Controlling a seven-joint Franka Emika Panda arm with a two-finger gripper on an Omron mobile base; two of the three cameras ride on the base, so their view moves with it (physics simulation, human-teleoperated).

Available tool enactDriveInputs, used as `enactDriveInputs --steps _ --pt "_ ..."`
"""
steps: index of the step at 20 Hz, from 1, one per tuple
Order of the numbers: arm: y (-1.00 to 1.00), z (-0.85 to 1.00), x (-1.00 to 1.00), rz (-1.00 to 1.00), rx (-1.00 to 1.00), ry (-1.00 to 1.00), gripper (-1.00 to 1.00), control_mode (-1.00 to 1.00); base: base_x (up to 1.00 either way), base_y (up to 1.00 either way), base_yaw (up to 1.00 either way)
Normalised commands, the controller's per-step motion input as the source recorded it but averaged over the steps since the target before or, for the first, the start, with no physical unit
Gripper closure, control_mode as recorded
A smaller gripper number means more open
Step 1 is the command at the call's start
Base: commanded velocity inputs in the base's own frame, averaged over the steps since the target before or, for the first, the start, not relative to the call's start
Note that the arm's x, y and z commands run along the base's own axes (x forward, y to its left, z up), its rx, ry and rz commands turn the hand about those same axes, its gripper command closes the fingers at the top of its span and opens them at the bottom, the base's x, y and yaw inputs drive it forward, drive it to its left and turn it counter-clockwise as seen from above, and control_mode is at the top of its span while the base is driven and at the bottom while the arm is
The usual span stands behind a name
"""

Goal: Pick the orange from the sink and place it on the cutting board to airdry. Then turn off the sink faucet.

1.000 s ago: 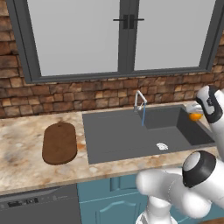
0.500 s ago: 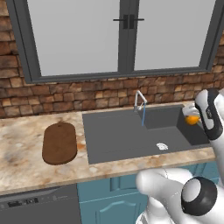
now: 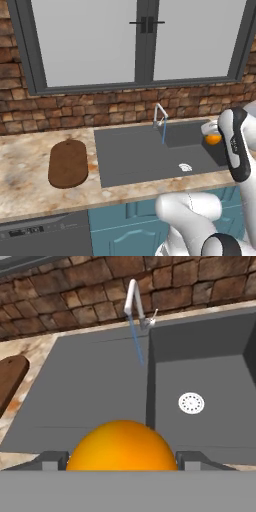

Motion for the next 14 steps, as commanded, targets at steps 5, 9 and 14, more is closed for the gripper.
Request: enactDriveInputs --steps 5,9,14 --pt "0.44 0.15 -0.3 0.05 -0.04 0.0 1.0 -1.0 0.0 0.0 0.0" --pt "0.41 0.25 -0.35 0.02 -0.02 -0.15 1.0 -1.0 0.0 0.0 0.0" --pt "0.36 0.24 -0.17 0.0 0.02 -0.16 1.0 -1.0 0.0 0.0 0.0"
